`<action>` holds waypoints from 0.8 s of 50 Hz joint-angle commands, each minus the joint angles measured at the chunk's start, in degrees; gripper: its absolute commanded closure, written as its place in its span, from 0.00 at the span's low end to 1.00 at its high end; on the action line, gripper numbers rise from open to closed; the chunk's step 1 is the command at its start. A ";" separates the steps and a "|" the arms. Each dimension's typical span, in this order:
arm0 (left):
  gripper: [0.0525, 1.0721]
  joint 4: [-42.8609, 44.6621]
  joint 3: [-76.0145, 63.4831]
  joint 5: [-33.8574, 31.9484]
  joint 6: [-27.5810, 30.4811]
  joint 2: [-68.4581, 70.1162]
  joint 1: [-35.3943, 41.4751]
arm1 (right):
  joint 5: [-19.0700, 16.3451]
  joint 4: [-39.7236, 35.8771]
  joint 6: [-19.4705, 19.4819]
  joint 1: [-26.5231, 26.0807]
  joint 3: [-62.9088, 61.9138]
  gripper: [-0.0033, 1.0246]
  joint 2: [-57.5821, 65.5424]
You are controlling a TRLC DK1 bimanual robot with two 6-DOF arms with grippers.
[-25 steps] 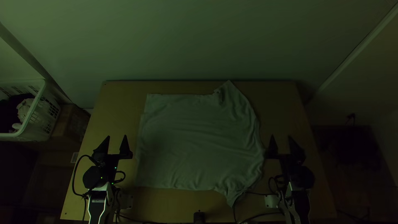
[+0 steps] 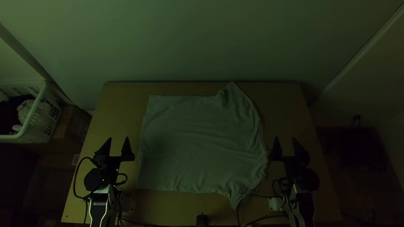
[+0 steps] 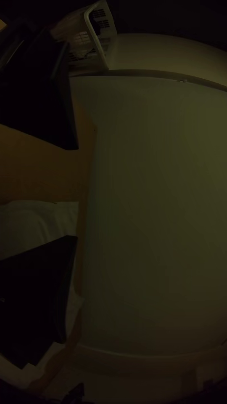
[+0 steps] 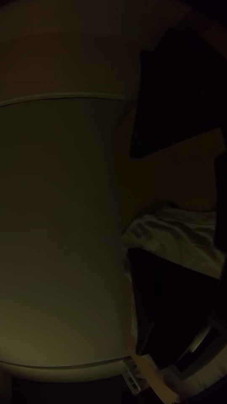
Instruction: Fold the t-shirt
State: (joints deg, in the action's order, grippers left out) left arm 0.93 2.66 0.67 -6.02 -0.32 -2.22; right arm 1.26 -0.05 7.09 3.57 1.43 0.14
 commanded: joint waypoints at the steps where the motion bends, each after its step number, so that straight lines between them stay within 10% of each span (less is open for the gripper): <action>1: 0.04 -1.28 -2.48 -0.23 -0.83 0.32 -0.07 | 0.15 -0.91 1.17 -0.32 -0.99 0.05 -0.23; 40: 0.04 -1.46 -2.48 -1.11 -1.54 0.40 1.52 | 0.06 -0.74 1.61 2.49 -0.99 0.04 -0.32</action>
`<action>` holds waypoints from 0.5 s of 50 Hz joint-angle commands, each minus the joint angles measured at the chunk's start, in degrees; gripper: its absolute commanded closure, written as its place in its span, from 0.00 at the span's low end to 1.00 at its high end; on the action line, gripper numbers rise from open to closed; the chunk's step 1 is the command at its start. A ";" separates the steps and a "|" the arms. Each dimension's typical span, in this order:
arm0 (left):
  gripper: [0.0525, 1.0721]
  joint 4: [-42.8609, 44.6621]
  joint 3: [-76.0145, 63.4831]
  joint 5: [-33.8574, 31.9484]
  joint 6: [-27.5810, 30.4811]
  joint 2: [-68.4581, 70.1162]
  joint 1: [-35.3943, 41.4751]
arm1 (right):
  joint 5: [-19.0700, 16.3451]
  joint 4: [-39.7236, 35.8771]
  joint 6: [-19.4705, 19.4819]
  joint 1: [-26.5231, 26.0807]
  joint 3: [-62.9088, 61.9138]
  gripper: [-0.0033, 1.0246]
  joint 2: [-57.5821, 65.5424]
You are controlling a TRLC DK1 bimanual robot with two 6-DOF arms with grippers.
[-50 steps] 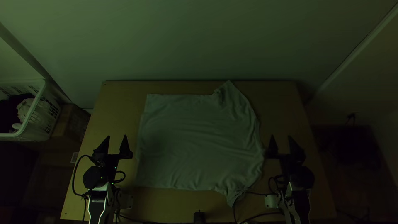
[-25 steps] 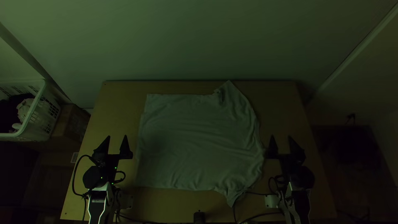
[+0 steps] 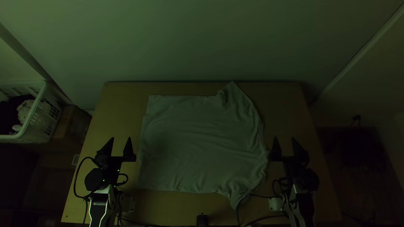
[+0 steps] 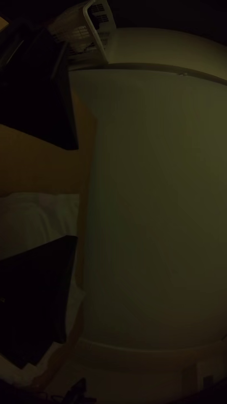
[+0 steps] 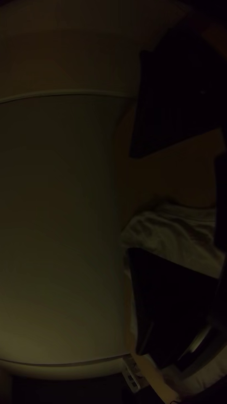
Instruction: Fold the t-shirt
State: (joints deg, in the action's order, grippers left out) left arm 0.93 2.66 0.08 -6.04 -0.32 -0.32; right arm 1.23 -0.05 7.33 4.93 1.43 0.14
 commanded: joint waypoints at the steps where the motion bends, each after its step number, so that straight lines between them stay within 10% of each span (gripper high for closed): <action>1: 0.04 -1.46 -2.48 -0.43 -1.69 0.40 -0.12 | 0.00 -0.74 1.28 1.31 -0.99 0.05 -0.41; 25: 0.04 0.48 12.64 -0.08 -3.54 -18.93 -1.00 | 0.35 4.10 0.05 -1.59 10.87 0.05 11.64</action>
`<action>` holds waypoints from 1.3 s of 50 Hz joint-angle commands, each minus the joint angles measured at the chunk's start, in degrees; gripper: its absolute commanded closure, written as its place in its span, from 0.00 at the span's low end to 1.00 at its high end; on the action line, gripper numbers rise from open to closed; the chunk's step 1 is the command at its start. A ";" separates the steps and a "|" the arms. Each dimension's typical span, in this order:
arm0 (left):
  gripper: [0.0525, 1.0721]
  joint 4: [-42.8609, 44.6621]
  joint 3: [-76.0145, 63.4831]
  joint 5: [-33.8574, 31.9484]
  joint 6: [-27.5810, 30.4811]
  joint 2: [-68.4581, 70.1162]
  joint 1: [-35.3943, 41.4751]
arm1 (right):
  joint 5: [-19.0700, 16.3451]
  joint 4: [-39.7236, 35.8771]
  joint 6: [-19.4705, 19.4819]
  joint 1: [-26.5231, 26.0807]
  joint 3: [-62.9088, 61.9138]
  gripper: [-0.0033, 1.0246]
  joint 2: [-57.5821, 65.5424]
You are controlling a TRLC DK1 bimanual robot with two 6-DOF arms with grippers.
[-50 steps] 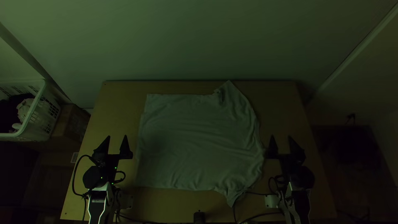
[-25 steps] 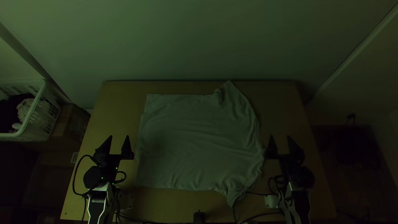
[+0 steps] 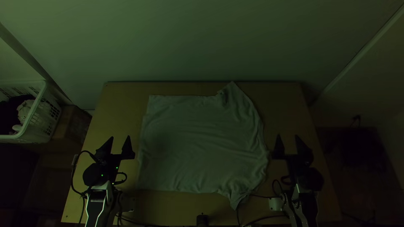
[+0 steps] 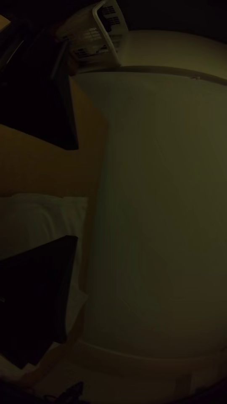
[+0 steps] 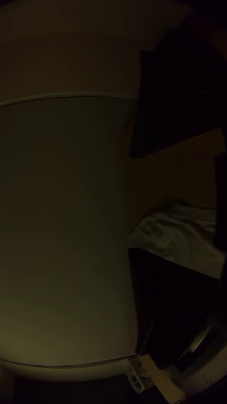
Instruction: Fold the t-shirt
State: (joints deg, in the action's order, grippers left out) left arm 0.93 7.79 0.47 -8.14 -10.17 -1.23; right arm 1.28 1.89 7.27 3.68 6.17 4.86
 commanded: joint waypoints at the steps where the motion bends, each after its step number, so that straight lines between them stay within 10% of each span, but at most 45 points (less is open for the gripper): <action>1: 0.04 0.30 8.91 -0.65 -1.44 -10.83 -0.08 | 0.22 2.33 0.20 -0.34 7.45 0.05 8.94; 38: 0.04 -15.34 56.02 -2.23 -2.49 -64.09 2.20 | -5.94 -12.00 -0.50 0.45 58.60 0.05 71.60; 65: 0.04 -25.80 80.63 -9.52 -7.94 -91.16 0.88 | -8.13 -21.67 3.37 1.77 76.79 0.04 93.40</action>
State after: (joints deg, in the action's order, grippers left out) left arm -22.85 83.77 -8.58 -14.48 -96.60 0.25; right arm -6.52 -19.07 8.80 5.15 79.70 95.22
